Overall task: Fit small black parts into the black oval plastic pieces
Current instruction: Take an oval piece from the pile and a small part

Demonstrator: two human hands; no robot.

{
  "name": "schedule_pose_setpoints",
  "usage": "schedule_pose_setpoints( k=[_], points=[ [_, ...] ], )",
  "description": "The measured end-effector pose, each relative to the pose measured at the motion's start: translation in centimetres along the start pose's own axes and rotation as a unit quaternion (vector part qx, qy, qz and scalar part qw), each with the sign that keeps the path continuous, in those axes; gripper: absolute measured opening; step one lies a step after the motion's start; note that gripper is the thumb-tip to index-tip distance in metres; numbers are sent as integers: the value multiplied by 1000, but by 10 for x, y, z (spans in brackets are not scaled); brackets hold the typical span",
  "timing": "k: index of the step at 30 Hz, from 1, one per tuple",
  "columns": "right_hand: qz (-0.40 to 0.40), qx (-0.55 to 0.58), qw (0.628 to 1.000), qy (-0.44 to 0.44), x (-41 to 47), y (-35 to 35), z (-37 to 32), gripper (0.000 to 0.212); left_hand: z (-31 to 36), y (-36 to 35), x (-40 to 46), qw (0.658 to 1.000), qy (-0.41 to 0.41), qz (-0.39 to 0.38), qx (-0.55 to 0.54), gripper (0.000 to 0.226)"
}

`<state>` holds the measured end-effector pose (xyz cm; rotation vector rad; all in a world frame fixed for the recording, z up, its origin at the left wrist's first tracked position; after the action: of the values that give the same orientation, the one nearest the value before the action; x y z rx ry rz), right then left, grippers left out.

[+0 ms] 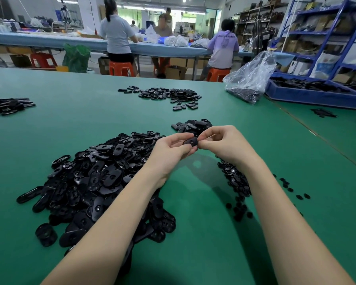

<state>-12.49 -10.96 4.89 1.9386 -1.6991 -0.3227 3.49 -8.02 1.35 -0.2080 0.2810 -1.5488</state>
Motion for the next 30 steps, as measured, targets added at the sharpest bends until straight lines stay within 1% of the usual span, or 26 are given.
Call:
schedule_pose_setpoints(
  k=[4,8,10,17,24,26,28,30],
  points=[
    [10,6,1000,-5,-1,3,1,3,-1,0,0,1000,0,-2,7,28],
    [17,-2,1000,5,-1,4,1,8,-2,-1,0,1000,11,-24,5,30],
    [13,-3,1000,0,-1,5,0,7,-2,-2,0,999,13,-33,8,30],
    [2,7,1000,-19,-2,2,2,9,-5,2,-3,999,22,-27,-35,26],
    [5,21,999,-46,0,-3,5,7,-7,7,-3,999,28,-18,-34,19],
    [6,30,998,-56,0,-3,7,10,-9,7,-3,999,29,-20,-29,19],
    [-3,43,997,-67,0,-3,9,14,-10,8,-3,999,30,-20,-21,18],
    [-15,46,996,-76,0,-3,11,12,-10,9,-2,999,31,-18,-15,19]
  ],
)
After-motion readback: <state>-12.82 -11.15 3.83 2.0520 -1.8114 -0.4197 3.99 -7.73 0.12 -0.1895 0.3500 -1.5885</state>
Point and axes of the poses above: each hand's wrist, its own x-axis towards the middle knuckle, its own y-axis out of the back of the hand, z = x × y, the point moved 2 cm from there along x, towards the middle knuckle, and after that the axes turned 4 degrees about y, right-handed, at the moved point
